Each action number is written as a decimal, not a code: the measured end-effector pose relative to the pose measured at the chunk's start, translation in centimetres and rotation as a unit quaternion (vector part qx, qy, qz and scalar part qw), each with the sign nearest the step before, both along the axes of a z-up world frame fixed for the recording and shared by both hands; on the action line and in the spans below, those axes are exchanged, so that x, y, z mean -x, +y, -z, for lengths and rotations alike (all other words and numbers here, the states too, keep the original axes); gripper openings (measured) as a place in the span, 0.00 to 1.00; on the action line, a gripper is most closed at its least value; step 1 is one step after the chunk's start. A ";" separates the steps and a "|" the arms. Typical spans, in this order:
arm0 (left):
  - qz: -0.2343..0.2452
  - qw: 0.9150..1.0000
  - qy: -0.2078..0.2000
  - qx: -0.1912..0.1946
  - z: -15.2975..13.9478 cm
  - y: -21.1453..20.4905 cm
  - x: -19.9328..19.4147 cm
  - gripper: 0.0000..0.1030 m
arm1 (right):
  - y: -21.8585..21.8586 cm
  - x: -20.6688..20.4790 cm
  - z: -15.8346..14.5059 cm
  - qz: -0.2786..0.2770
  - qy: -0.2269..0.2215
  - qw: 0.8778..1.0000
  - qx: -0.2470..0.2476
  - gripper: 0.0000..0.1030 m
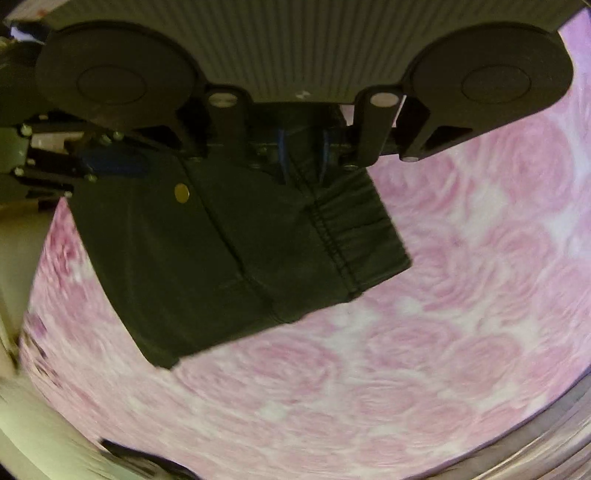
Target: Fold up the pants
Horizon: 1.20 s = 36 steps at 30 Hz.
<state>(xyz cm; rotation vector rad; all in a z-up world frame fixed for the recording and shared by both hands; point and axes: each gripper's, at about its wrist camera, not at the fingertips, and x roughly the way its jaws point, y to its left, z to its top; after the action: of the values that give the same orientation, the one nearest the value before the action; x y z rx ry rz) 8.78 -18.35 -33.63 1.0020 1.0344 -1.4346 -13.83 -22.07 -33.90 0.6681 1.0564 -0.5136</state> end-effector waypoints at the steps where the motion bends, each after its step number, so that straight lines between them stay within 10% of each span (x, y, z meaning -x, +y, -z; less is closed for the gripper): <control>1: -0.014 1.000 -0.009 -0.005 -0.8 0.1 0.2 0.14 | -0.3 0.2 -0.8 -0.007 -0.002 1.000 -0.005 0.23; 6: -0.078 0.997 -0.016 -0.012 -6.1 1.7 1.1 0.30 | -2.5 2.9 -5.5 -0.033 -0.024 0.999 -0.027 0.49; 22: -0.232 0.972 -0.009 0.019 -13.0 3.3 9.2 0.41 | -8.6 7.4 -11.9 -0.177 -0.046 0.983 -0.032 0.54; 30: -0.259 0.964 0.000 0.055 -11.1 4.2 6.3 0.58 | -11.9 8.6 -10.1 -0.128 -0.057 0.988 -0.060 0.54; 36: -0.277 0.958 0.070 0.025 -3.2 5.4 -1.8 0.68 | -16.0 10.0 -4.2 -0.010 -0.046 0.992 -0.116 0.61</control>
<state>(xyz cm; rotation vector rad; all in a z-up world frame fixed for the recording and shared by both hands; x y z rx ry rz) 10.58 -12.93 -30.39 0.5139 1.2552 -1.0658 -23.79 -38.12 -29.69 0.8775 1.0444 -0.3409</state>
